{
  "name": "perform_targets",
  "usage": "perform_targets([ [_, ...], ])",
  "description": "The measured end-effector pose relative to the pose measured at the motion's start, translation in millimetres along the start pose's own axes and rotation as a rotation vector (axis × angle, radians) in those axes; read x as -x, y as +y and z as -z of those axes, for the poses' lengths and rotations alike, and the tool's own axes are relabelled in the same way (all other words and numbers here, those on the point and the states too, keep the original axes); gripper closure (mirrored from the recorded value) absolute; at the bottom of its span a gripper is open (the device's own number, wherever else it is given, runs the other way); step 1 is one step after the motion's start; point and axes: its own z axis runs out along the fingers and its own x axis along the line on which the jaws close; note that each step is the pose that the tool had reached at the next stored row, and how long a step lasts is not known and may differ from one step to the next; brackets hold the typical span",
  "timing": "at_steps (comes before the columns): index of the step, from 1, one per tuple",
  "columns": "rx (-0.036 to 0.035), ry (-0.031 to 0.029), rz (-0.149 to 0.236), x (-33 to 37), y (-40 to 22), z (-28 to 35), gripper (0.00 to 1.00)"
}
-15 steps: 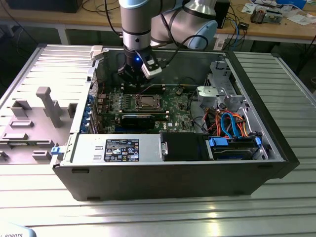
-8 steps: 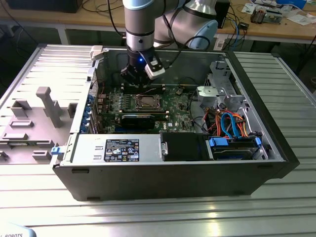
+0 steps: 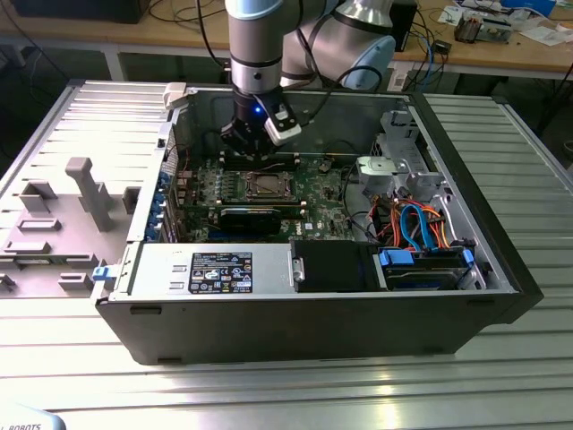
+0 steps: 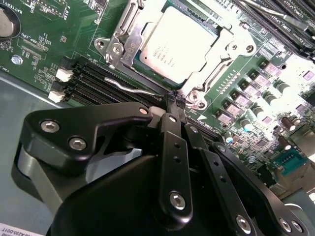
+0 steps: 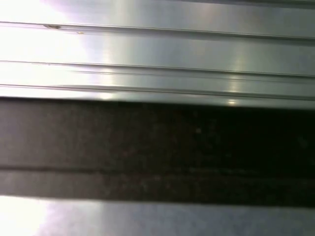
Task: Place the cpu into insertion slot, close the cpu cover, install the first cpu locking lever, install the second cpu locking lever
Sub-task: 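Install the first cpu locking lever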
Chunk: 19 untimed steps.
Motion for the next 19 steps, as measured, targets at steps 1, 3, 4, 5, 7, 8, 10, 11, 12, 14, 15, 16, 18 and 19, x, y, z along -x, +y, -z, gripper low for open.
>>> perform_targets([
  [1, 0.0, 0.0, 0.0, 0.4, 0.0, -0.2, 0.89],
  [3, 0.0001, -0.0001, 0.0, 1.4, -0.1, -0.7, 0.89],
  [4, 0.0002, -0.0001, 0.0, 2.0, -0.1, -0.8, 0.89],
  [5, 0.0001, -0.0001, 0.0, 2.8, -0.1, -1.0, 0.89],
  [7, 0.0001, -0.0001, 0.0, 4.4, -0.2, -1.5, 0.89],
  [8, 0.0001, 0.0, 0.0, 5.2, -0.3, -1.7, 0.89],
  [10, 0.0, 0.0, 0.0, 7.1, -0.4, -2.1, 0.89],
  [11, 0.0, 0.0, 0.0, 7.9, -0.4, -2.3, 0.89],
  [12, 0.0001, 0.0, 0.0, 9.2, -0.5, -2.7, 0.89],
  [14, 0.0, 0.0, 0.0, 12.0, -0.7, -3.5, 0.89],
  [15, 0.0, 0.0001, 0.0, 13.0, -0.7, -3.9, 0.89],
  [16, 0.0, 0.0, 0.0, 14.1, -0.8, -4.2, 0.89],
  [18, -0.0001, 0.0001, 0.0, 16.1, -0.9, -4.8, 0.89],
  [19, -0.0001, 0.0002, 0.0, 17.1, -1.0, -5.1, 0.89],
])
